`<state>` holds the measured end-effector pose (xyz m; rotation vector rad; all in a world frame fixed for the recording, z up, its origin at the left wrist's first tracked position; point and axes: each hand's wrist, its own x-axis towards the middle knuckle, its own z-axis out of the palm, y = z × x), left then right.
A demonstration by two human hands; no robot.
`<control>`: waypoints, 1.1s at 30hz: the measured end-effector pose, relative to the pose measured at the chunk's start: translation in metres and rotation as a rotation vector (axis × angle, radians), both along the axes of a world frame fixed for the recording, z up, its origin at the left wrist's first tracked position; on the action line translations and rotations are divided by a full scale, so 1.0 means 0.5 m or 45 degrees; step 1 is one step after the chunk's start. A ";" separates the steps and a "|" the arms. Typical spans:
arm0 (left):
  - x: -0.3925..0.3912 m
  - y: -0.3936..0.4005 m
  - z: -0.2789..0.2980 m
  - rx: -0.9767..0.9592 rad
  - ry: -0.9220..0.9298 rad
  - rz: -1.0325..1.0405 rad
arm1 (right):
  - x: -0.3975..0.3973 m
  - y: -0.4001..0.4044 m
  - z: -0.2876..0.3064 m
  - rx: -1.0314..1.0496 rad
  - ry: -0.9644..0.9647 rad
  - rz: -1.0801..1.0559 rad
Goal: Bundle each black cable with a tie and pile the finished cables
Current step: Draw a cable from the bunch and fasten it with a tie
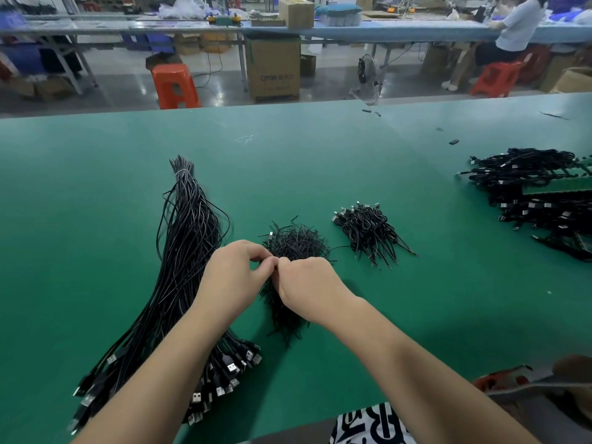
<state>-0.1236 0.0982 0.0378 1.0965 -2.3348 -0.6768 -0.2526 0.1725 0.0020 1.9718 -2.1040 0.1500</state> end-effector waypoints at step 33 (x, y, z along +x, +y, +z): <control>0.006 0.012 -0.011 -0.336 0.209 -0.236 | -0.051 0.016 0.031 0.210 -2.762 -0.063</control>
